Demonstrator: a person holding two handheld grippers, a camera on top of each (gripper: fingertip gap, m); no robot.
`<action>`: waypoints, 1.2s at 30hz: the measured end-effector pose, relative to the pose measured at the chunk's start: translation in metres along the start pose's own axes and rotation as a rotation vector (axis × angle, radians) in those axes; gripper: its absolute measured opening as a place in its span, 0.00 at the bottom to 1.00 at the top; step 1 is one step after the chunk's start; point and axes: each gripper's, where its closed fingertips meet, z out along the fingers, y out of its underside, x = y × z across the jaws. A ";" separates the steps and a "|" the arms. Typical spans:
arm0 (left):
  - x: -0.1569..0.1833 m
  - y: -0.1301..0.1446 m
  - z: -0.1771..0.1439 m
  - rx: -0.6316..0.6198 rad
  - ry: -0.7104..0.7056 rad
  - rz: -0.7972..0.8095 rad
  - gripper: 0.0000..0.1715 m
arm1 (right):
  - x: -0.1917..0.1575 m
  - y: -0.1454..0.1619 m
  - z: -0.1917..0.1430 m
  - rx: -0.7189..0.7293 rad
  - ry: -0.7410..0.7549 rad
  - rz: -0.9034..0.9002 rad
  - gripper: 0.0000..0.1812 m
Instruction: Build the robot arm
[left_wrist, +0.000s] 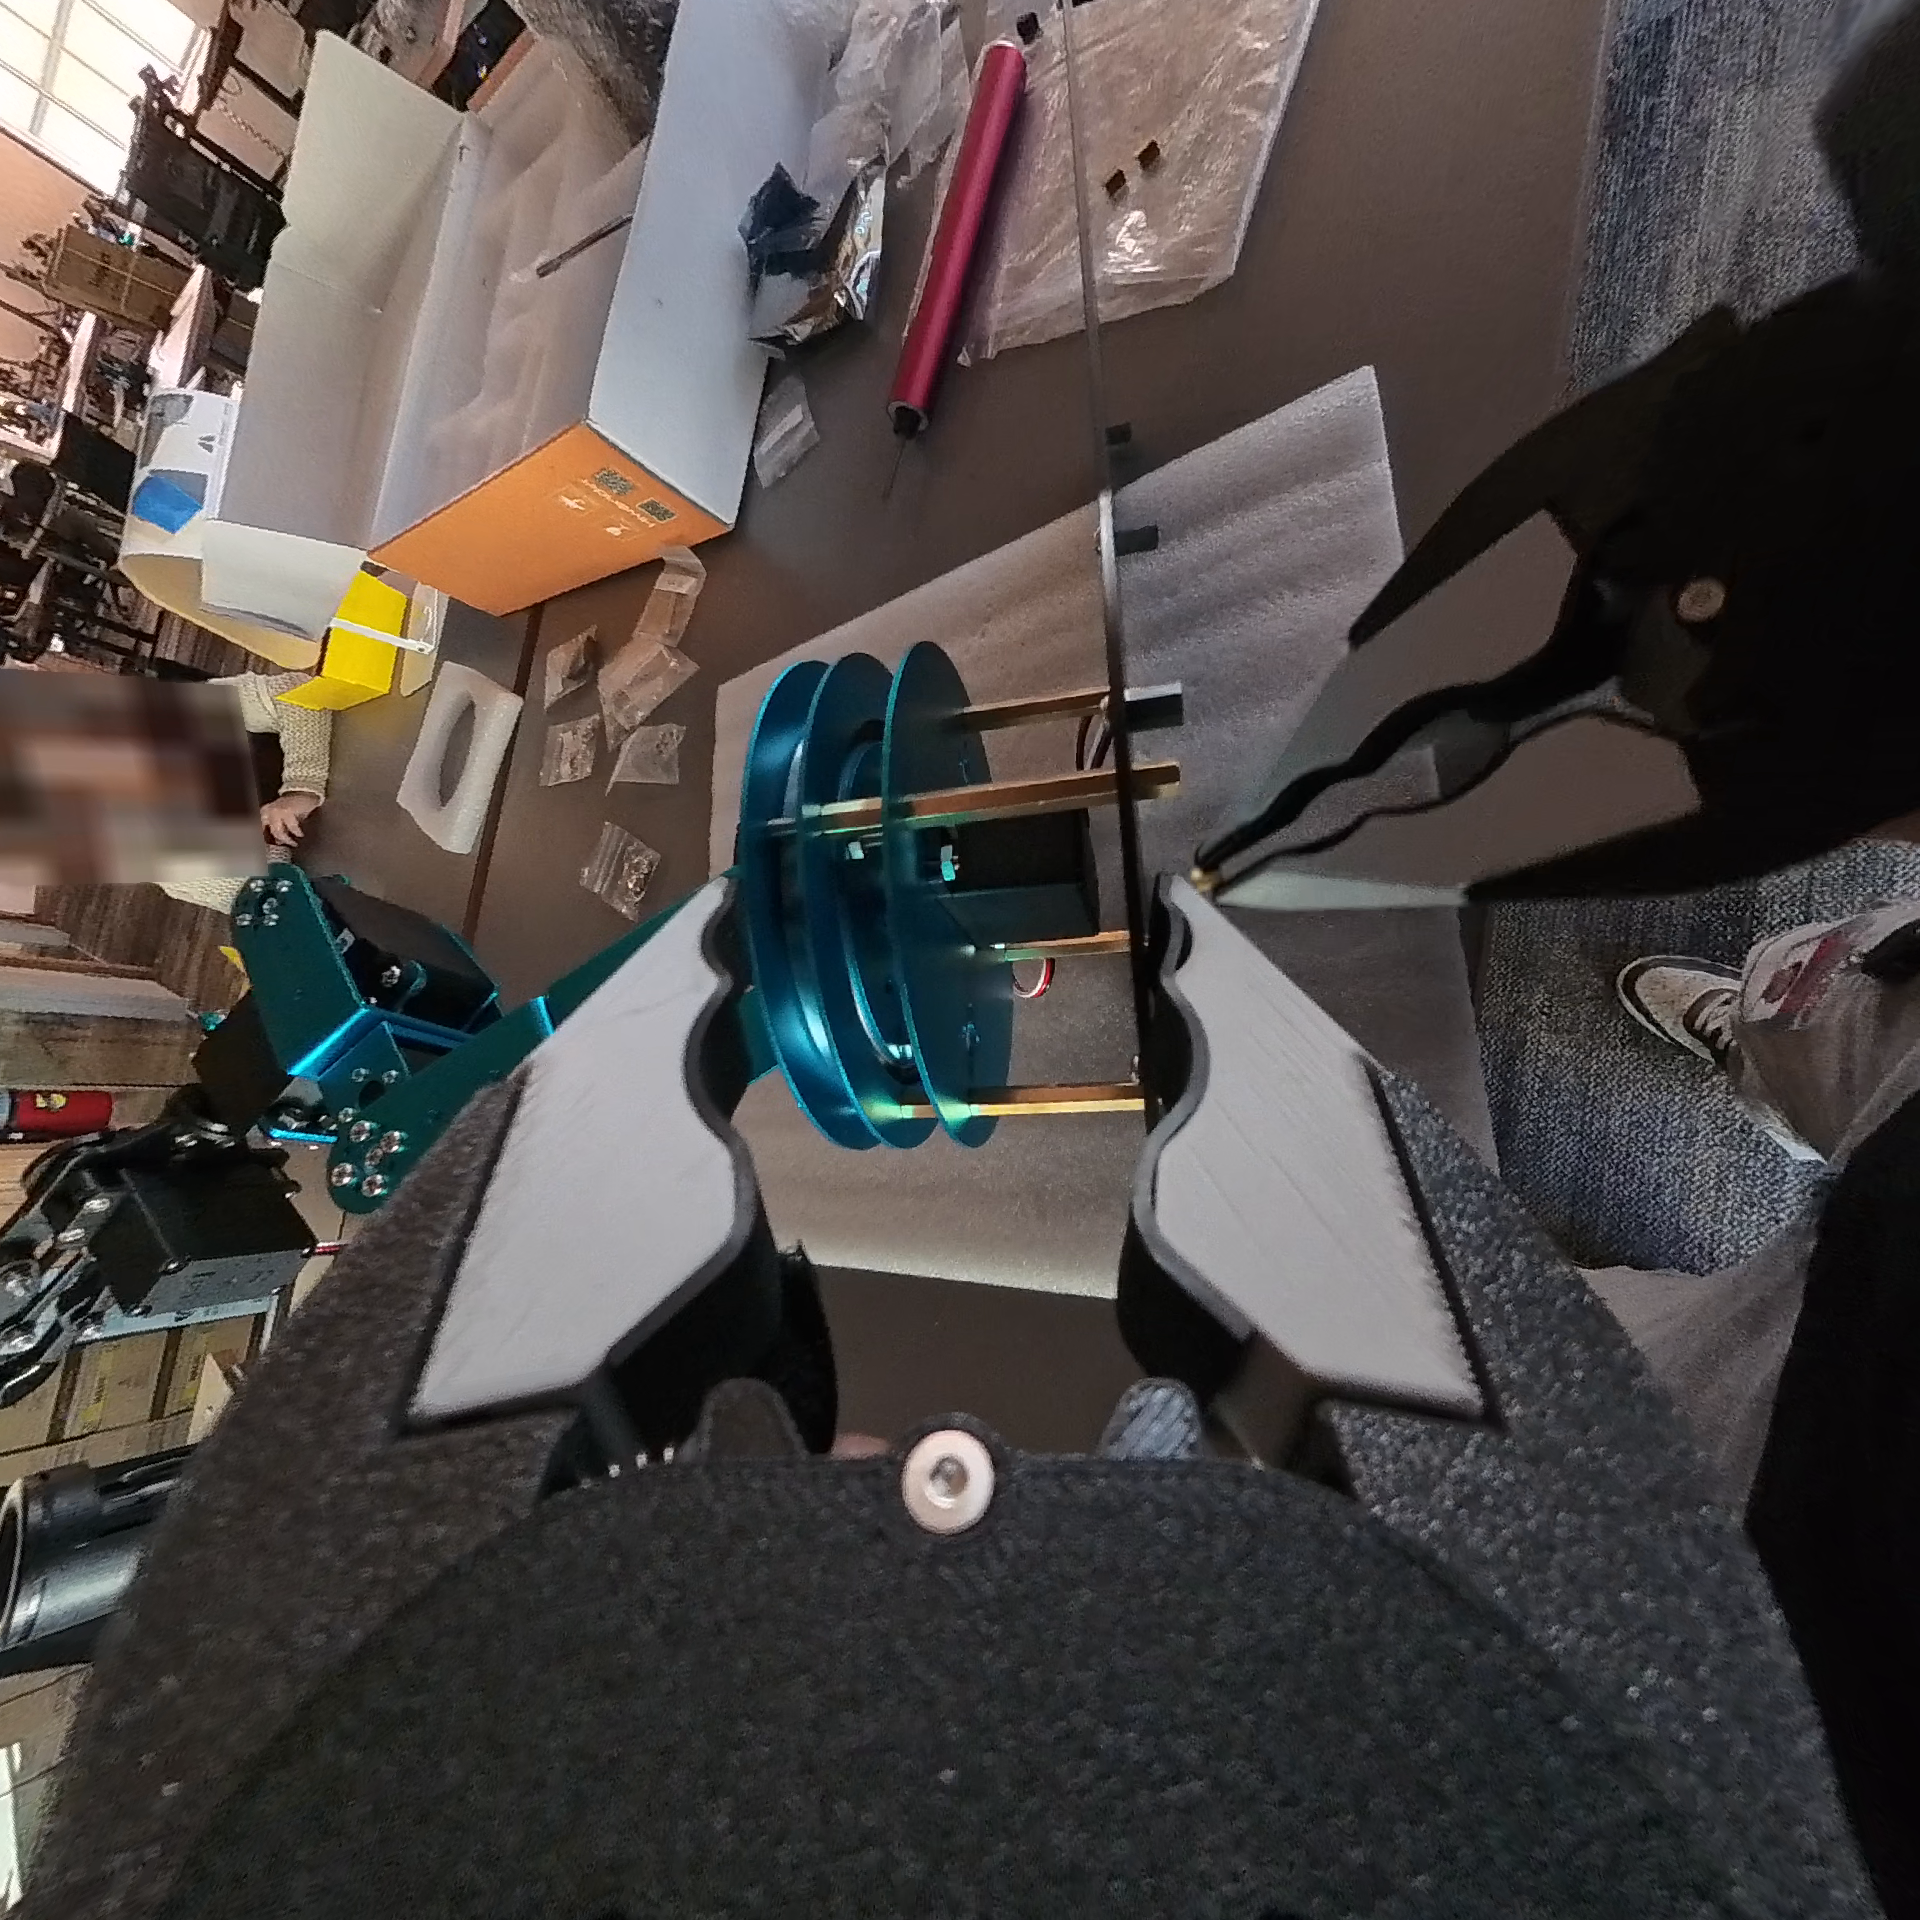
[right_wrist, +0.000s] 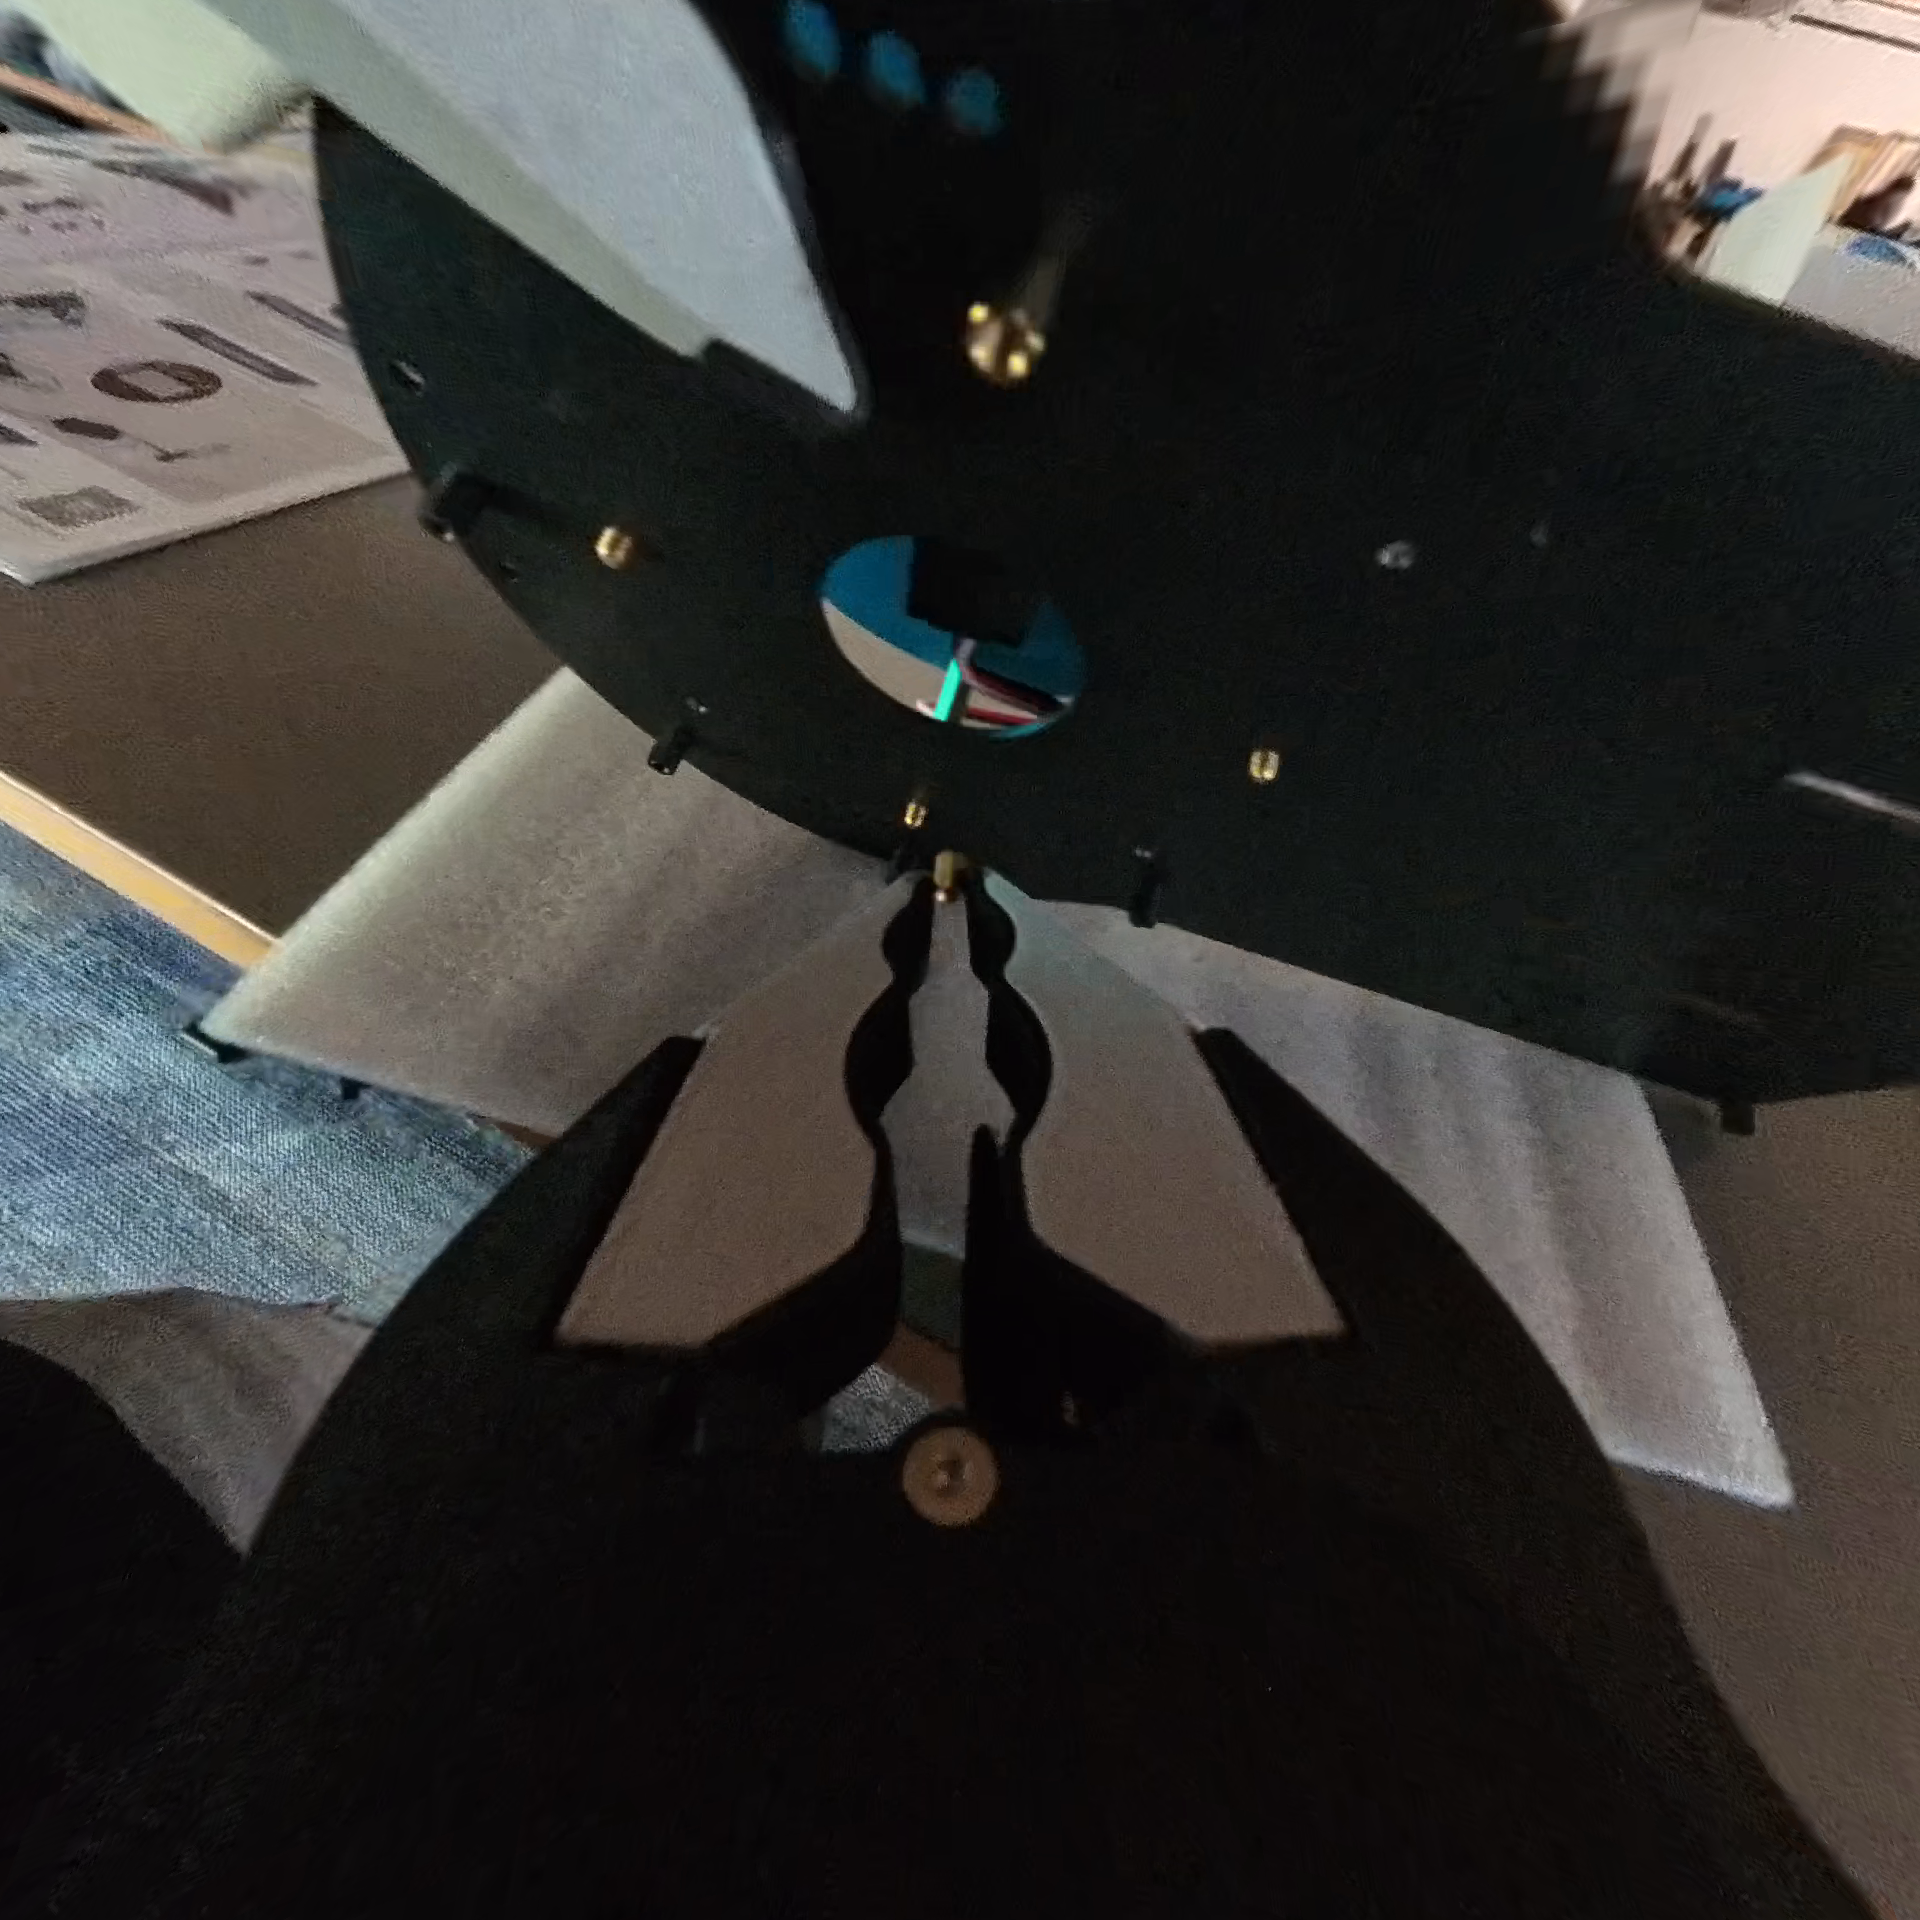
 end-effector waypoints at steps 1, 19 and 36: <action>0.000 0.000 0.000 0.000 0.000 0.001 0.45 | -0.004 -0.001 0.002 -0.010 -0.002 -0.014 0.03; -0.002 0.001 0.000 0.008 0.010 -0.018 0.45 | -0.008 -0.004 0.014 -0.089 -0.056 0.182 0.03; -0.003 0.001 0.000 0.021 0.017 -0.028 0.45 | -0.007 -0.009 0.013 -0.011 -0.204 0.542 0.03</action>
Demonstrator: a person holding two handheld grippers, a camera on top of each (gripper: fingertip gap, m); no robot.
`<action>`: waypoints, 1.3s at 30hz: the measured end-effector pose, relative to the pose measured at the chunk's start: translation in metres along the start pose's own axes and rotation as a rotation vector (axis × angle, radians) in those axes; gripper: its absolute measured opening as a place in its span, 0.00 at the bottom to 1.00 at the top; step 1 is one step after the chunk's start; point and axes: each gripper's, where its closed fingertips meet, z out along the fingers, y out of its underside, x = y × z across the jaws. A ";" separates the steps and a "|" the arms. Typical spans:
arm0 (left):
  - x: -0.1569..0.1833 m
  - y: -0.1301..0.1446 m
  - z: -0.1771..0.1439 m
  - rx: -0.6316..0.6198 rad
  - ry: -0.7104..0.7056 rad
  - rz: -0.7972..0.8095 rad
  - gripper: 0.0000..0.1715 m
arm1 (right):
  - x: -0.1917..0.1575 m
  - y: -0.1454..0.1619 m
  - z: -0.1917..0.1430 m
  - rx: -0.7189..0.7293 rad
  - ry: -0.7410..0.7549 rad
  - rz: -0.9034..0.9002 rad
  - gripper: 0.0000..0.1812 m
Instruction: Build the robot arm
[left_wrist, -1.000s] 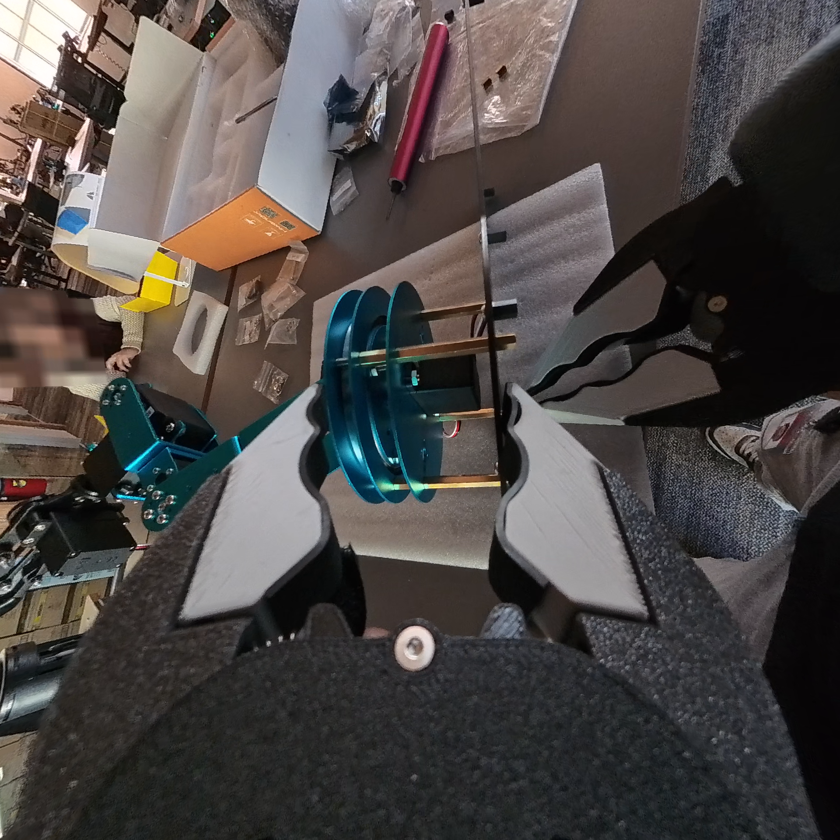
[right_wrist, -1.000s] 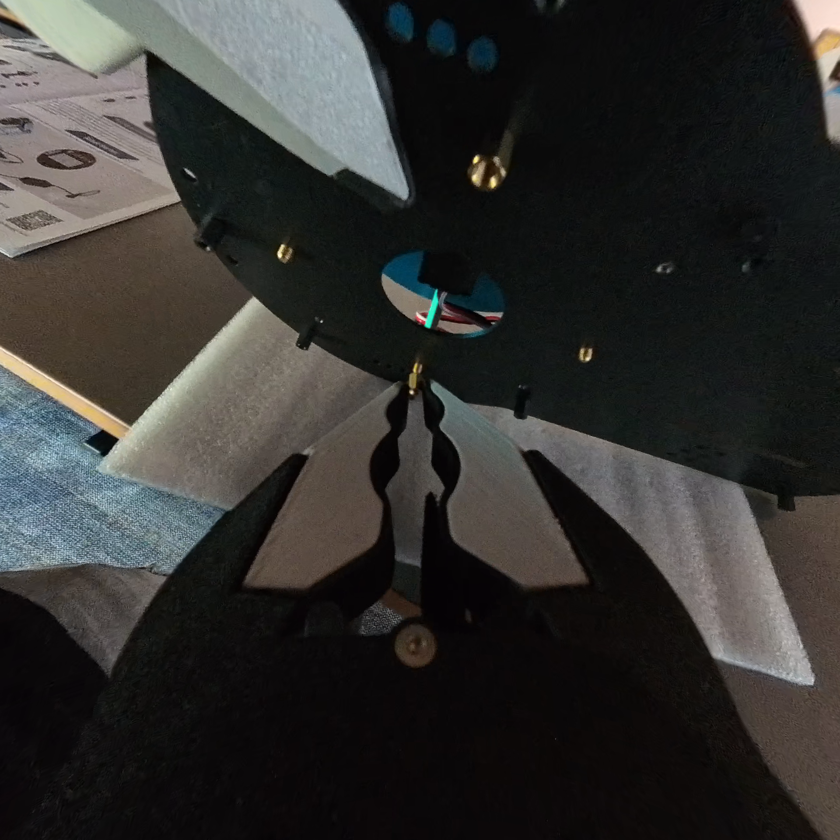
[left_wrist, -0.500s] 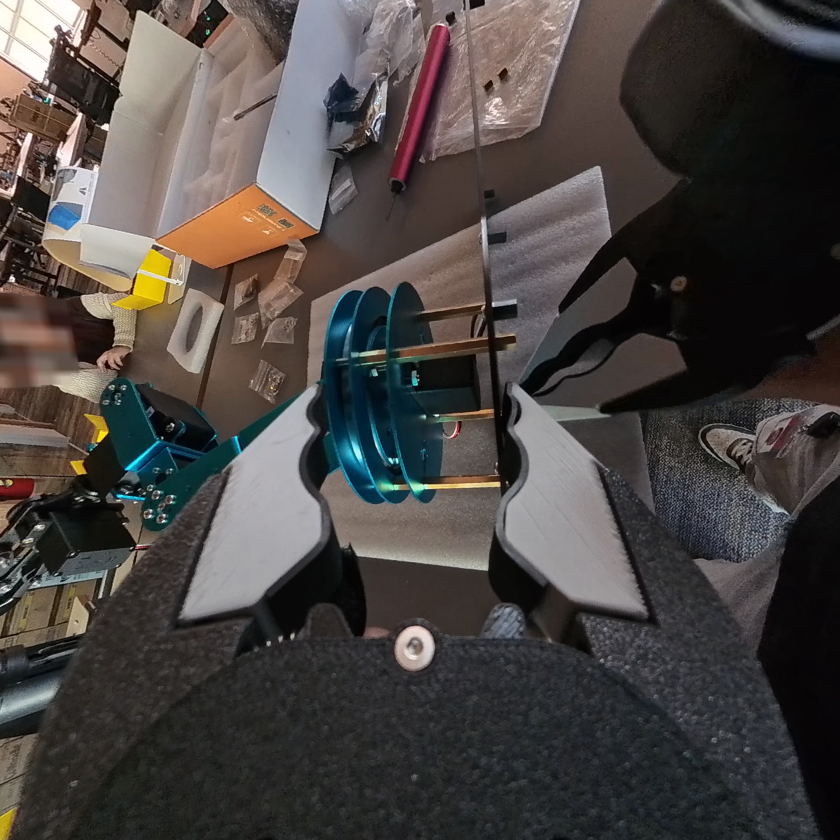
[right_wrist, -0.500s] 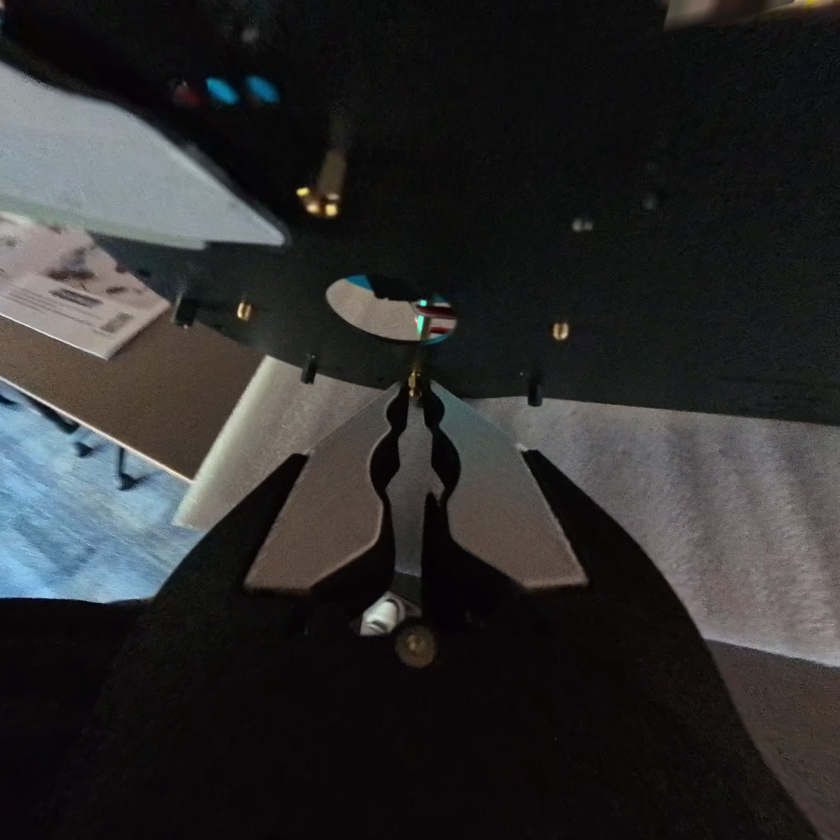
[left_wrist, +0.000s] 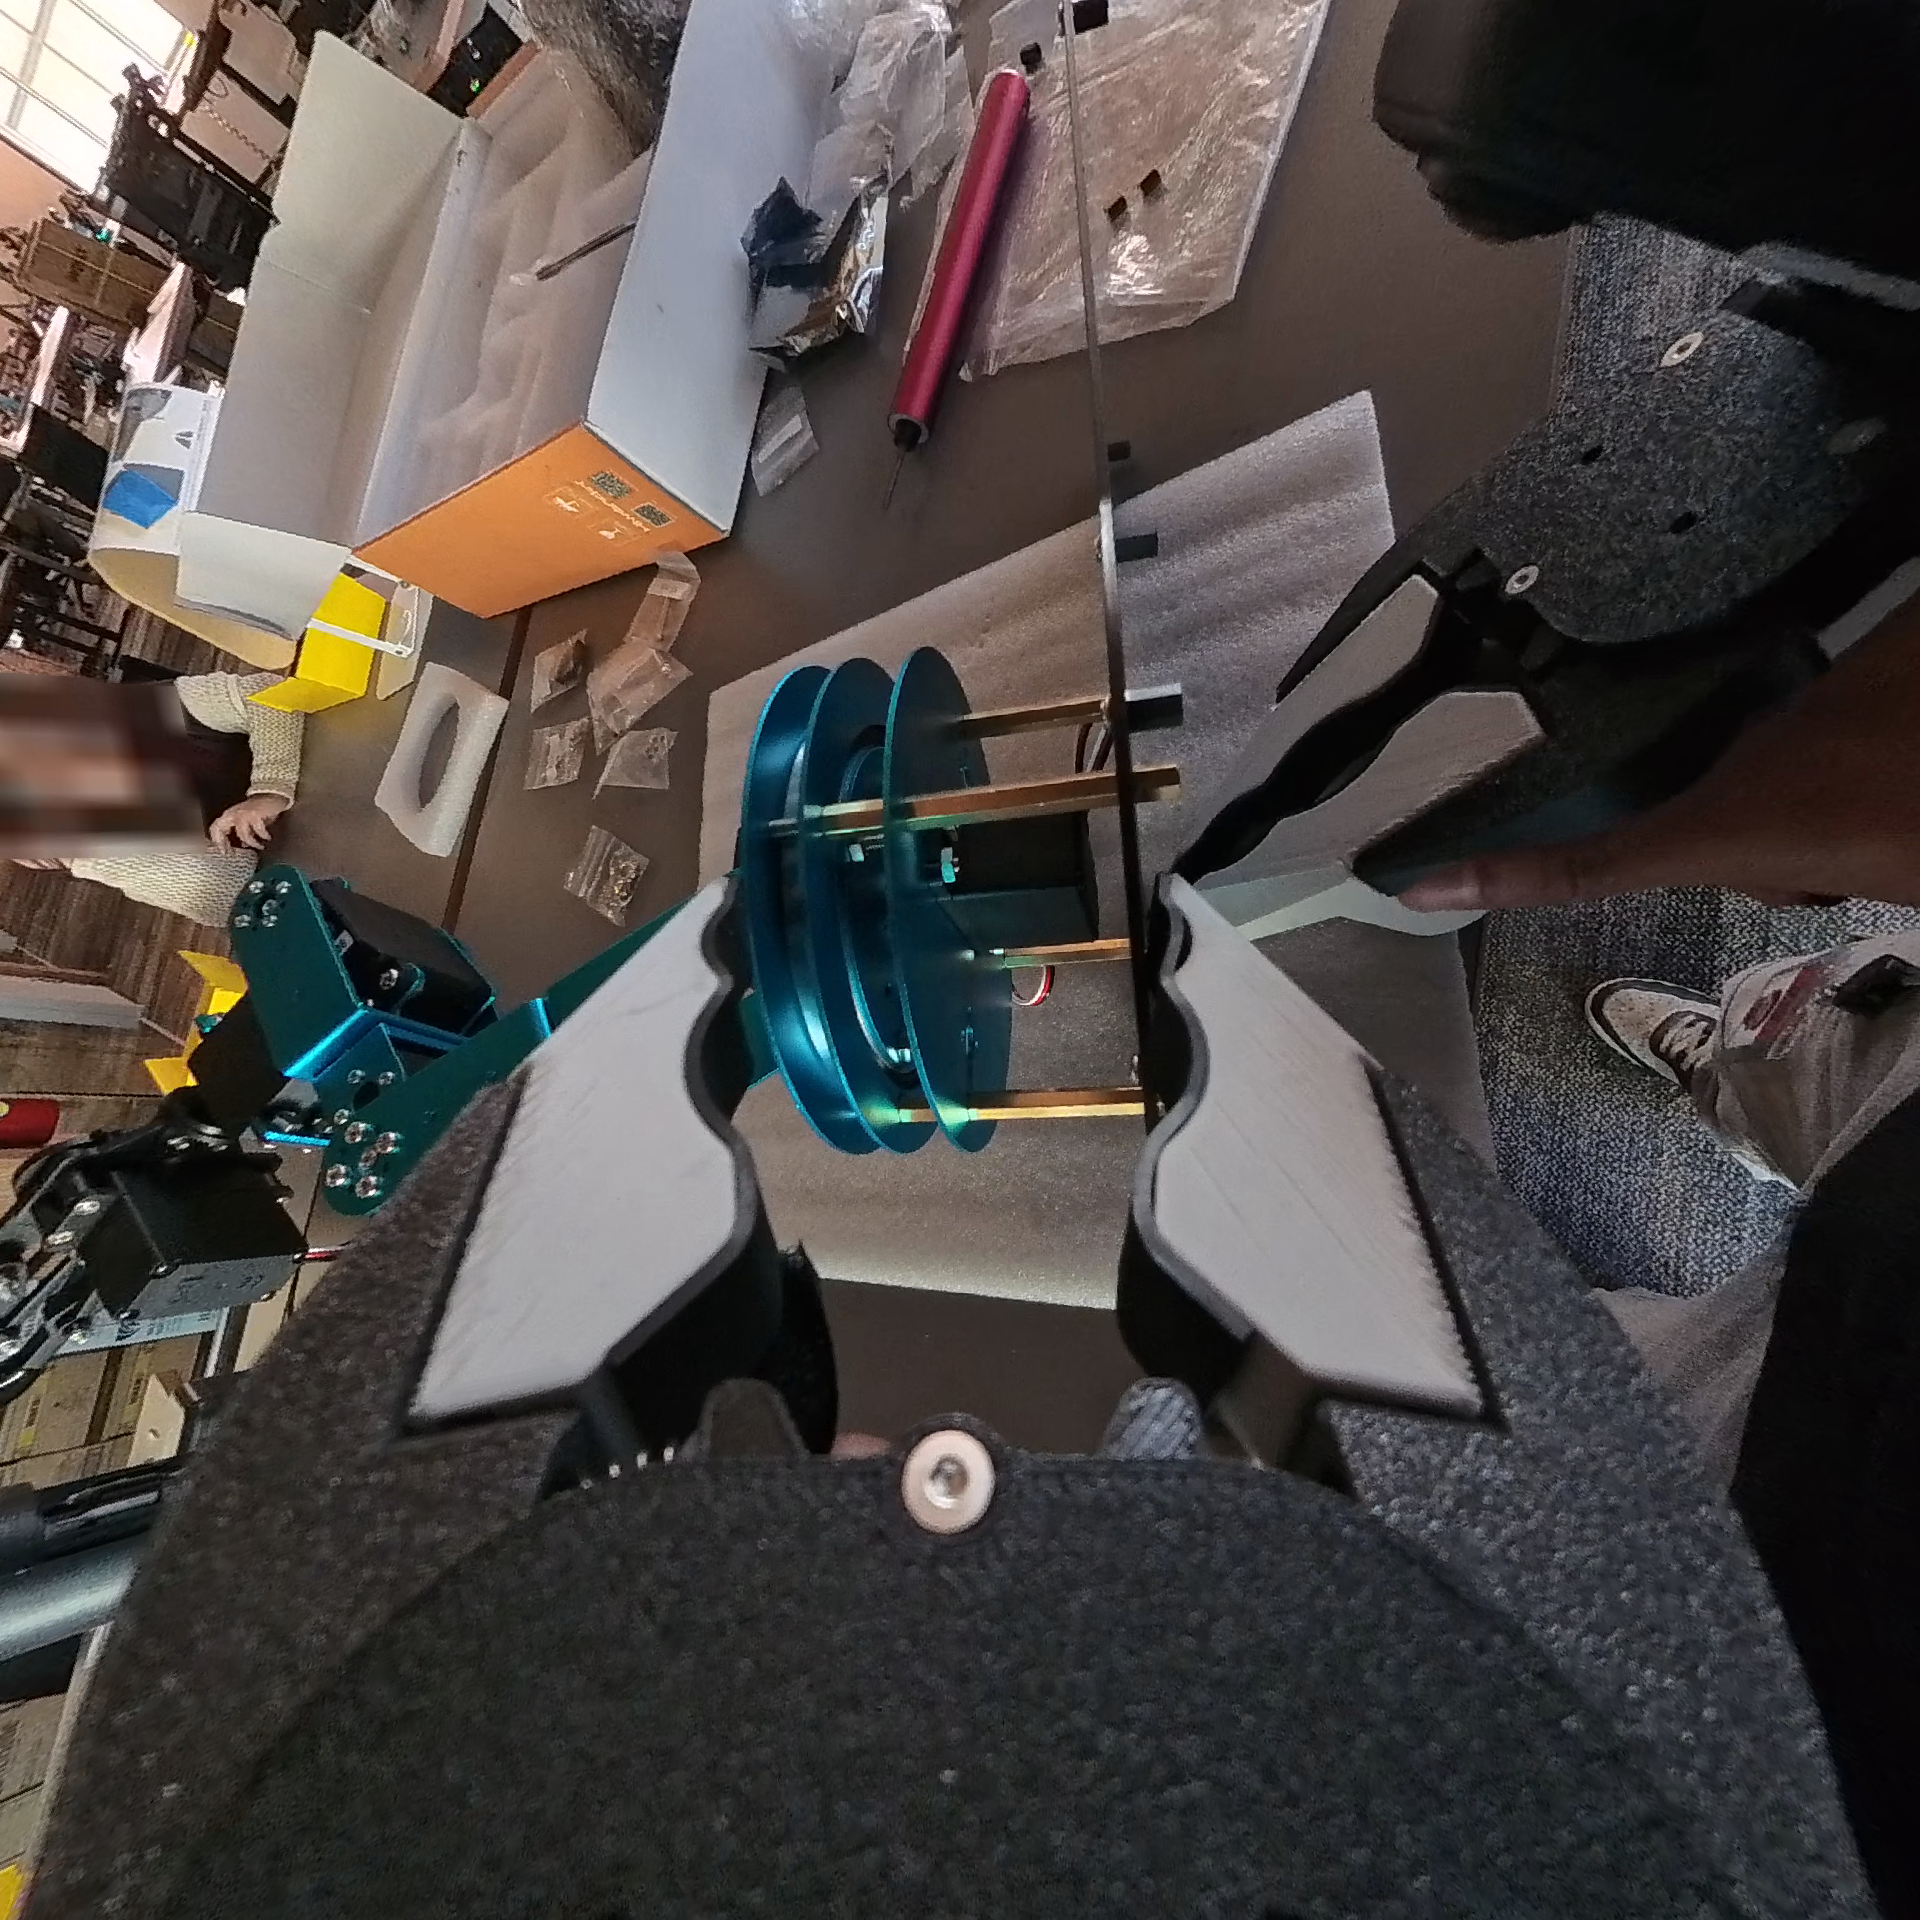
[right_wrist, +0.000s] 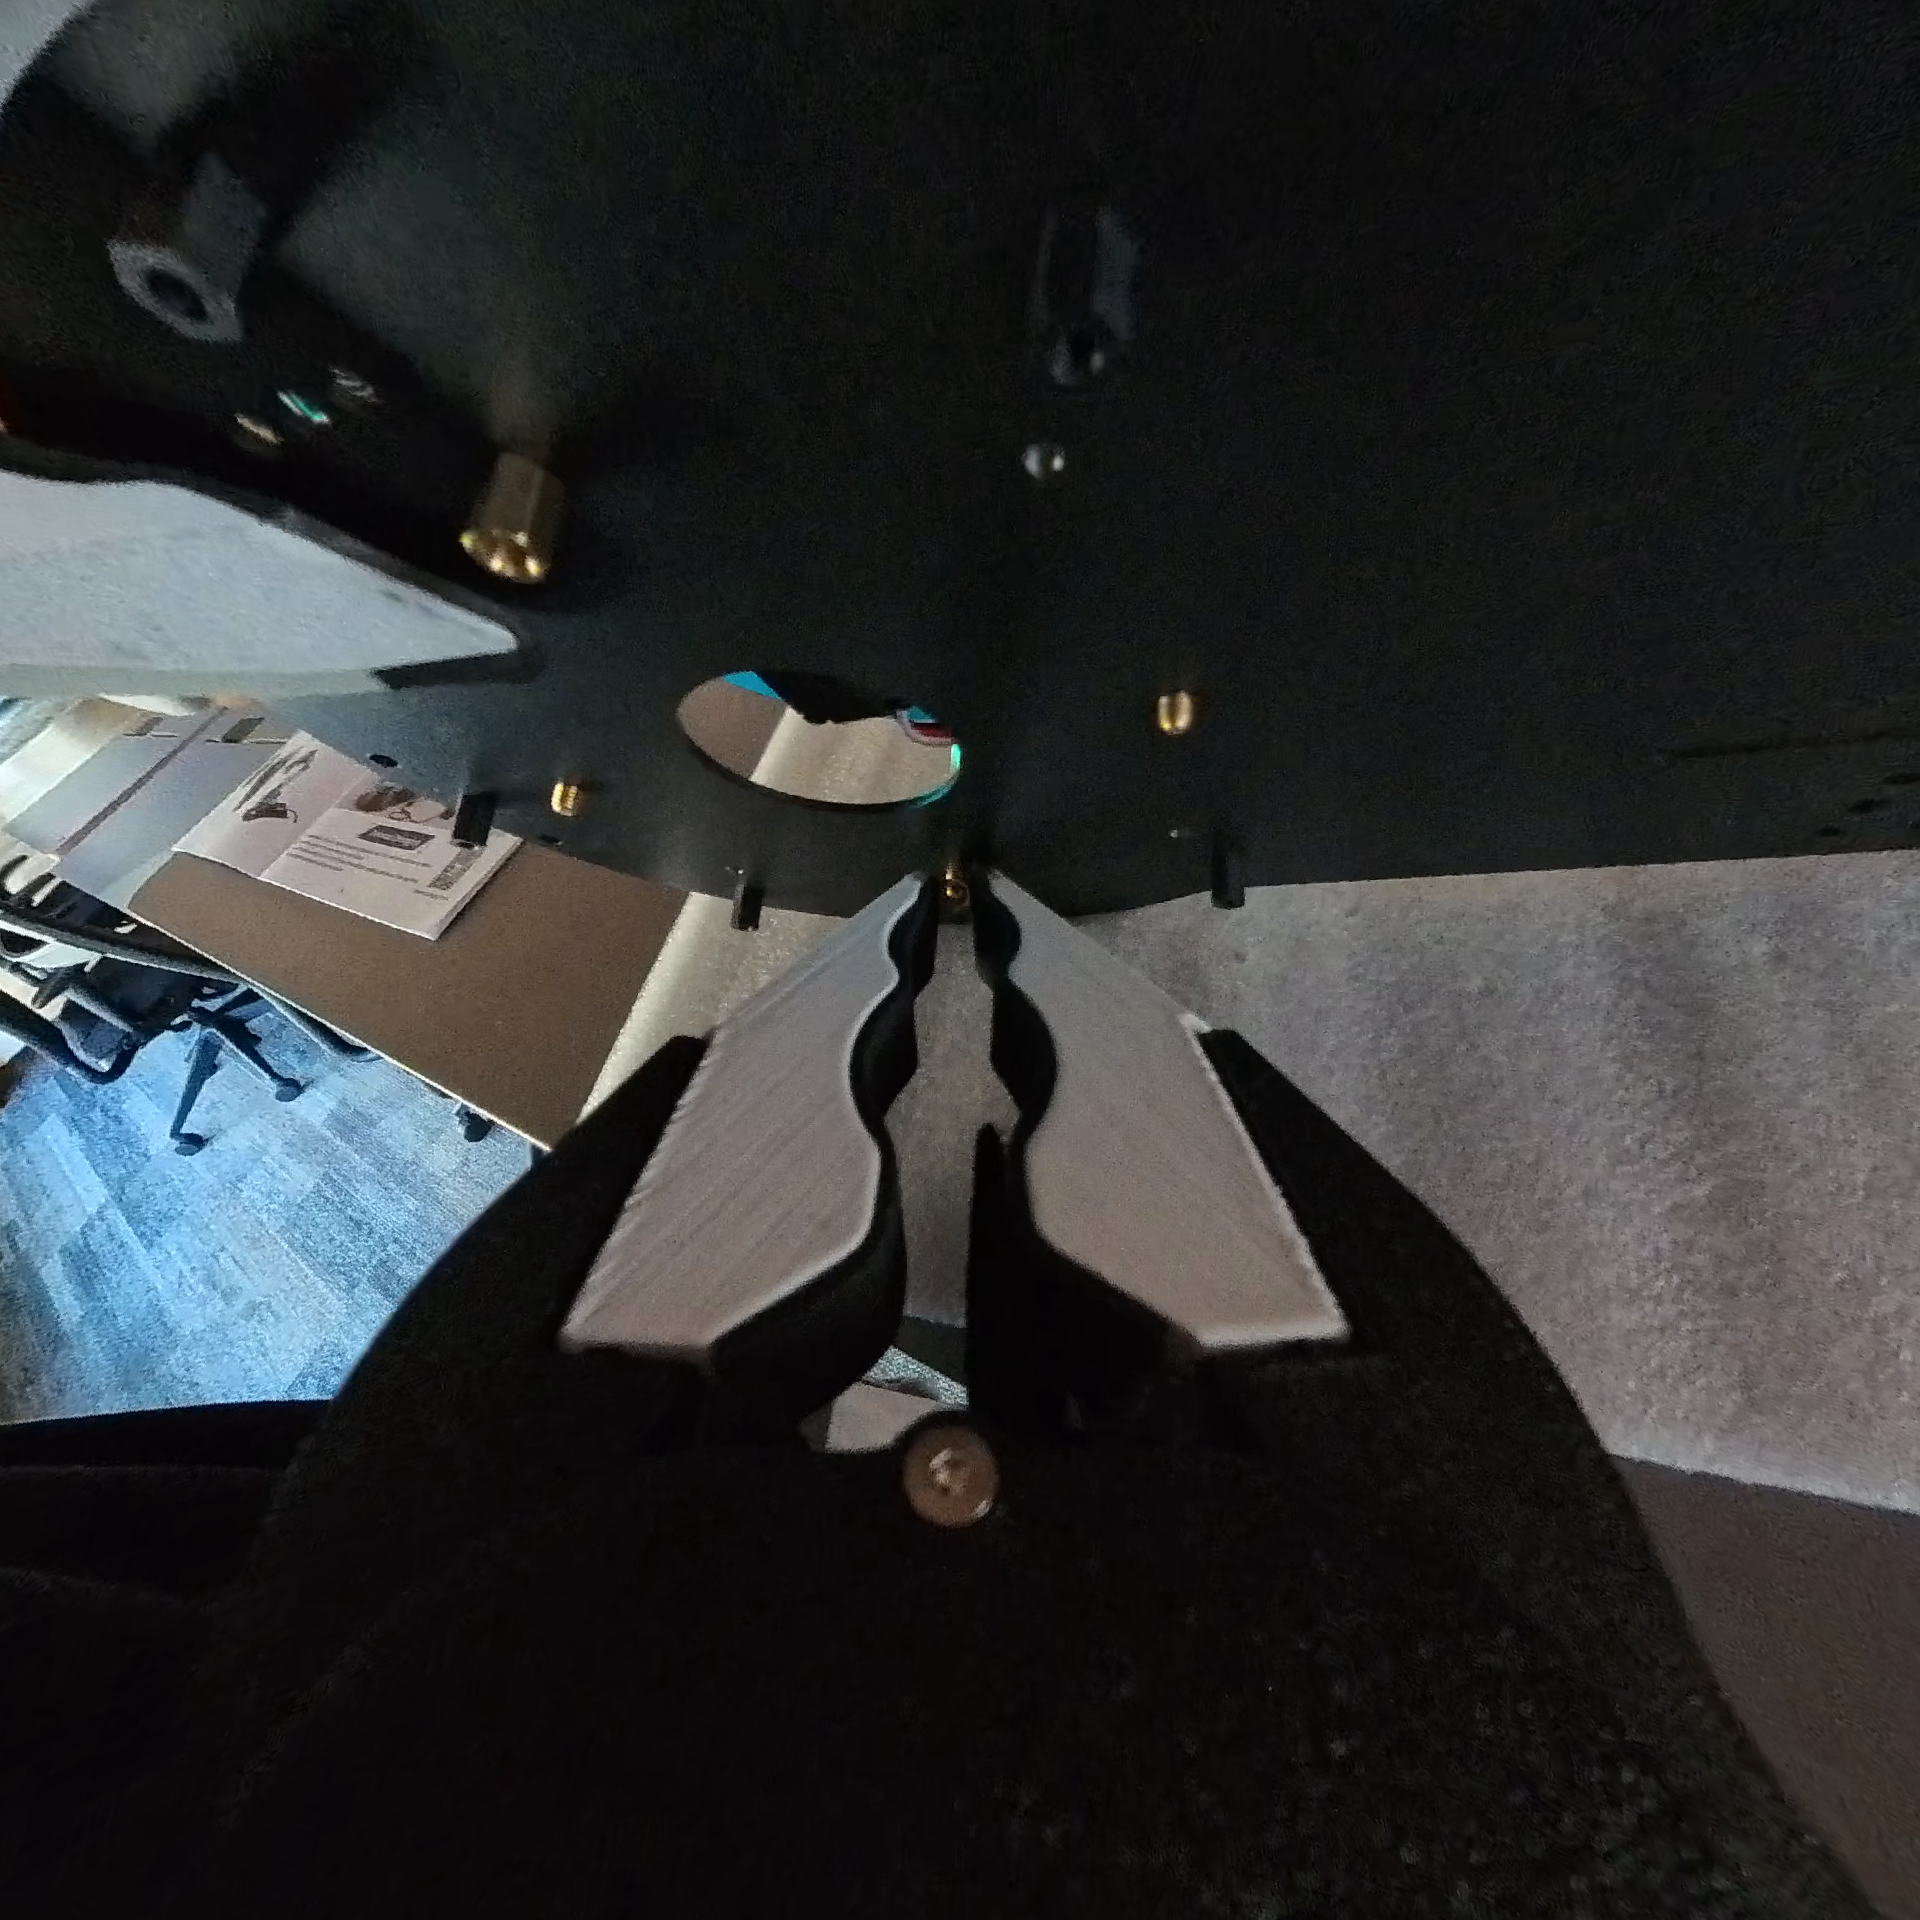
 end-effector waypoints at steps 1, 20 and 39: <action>0.000 0.000 0.000 0.000 0.001 -0.001 0.45 | 0.000 0.000 0.000 -0.002 -0.001 -0.001 0.03; -0.001 0.000 0.000 0.003 0.004 -0.003 0.45 | -0.001 0.004 0.003 -0.079 -0.032 0.113 0.03; -0.001 0.000 0.000 0.005 0.002 0.004 0.45 | 0.000 0.004 0.004 -0.069 -0.041 0.113 0.03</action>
